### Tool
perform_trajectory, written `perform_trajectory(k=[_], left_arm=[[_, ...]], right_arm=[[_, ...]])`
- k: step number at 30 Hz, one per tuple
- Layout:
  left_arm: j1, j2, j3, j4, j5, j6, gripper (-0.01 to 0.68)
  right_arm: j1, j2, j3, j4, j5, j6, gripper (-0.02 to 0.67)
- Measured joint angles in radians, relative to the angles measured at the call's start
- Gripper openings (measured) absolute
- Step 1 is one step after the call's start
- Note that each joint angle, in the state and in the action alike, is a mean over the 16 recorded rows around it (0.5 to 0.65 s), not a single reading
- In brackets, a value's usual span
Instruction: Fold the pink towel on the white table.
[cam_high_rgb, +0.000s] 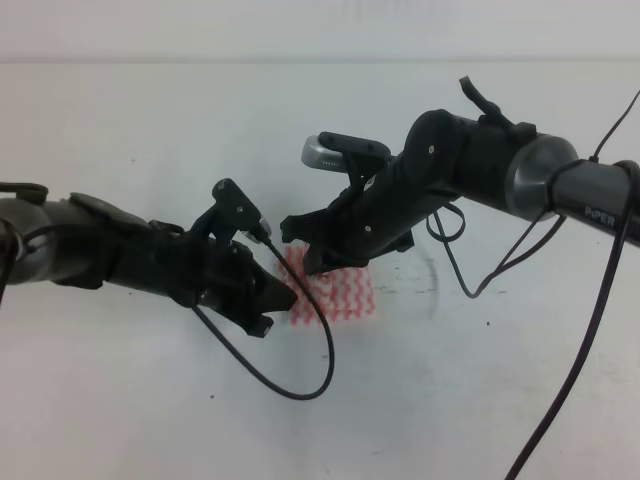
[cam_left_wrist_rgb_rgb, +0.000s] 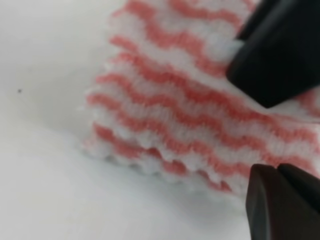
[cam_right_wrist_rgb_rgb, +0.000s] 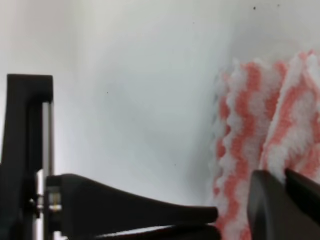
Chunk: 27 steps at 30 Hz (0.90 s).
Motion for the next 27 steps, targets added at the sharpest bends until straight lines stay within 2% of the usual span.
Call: perform_trajectory(k=[16, 27], left_arm=[[0.042, 0.000, 0.000, -0.076, 0.120, 0.311, -0.006], [0.045, -0.001, 0.000, -0.127, 0.122, 0.385, -0.005]], right_arm=[[0.001, -0.005, 0.000, 0.000, 0.000, 0.000, -0.016], [0.001, -0.003, -0.001, 0.012, 0.000, 0.000, -0.016]])
